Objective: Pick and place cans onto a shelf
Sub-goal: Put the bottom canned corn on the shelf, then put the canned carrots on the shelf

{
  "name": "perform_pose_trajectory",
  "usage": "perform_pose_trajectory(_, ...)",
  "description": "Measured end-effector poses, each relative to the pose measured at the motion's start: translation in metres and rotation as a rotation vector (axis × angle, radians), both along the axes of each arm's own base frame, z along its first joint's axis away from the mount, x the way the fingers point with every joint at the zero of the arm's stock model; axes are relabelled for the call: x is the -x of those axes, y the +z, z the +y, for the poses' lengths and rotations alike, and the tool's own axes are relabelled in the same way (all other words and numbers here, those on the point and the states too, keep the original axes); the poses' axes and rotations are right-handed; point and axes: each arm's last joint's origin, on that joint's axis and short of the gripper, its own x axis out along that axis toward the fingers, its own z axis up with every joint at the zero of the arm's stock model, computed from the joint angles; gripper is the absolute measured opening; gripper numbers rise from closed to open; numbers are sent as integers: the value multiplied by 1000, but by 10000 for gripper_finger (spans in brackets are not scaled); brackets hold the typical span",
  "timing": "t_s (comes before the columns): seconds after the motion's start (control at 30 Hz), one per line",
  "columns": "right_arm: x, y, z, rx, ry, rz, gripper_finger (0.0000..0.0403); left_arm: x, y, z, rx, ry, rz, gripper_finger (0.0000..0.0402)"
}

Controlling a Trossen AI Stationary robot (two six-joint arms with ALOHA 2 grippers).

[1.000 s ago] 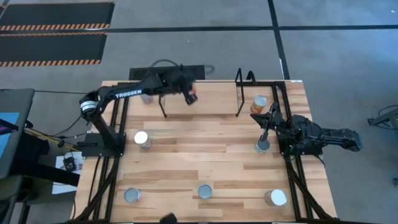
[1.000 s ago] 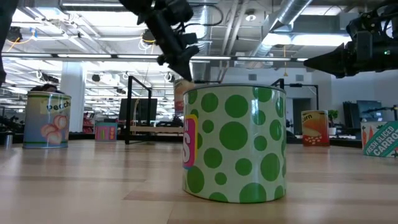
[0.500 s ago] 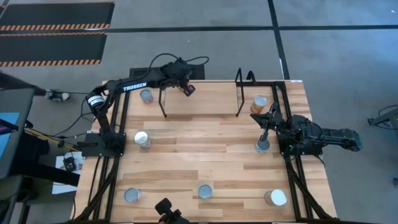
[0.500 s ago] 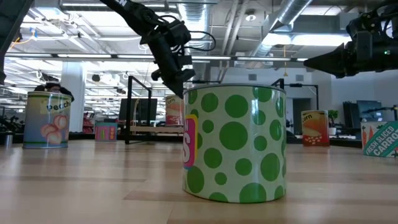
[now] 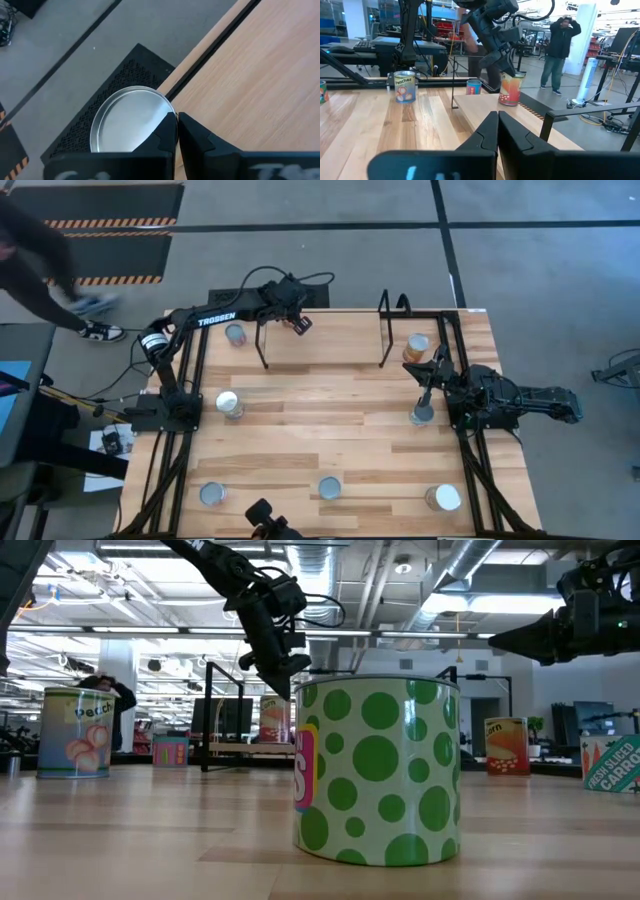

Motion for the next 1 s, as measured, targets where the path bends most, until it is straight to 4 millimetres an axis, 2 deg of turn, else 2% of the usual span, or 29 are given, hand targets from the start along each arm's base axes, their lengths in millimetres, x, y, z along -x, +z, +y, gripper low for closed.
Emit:
perform_pose_trajectory(0.47,0,0,0,0,0,0,28,0,-2,-5,42,-2,10,32)
perform_pose_trajectory(1.0,0,0,0,0,0,0,28,-7,16,-10,19,-36,-14,61)
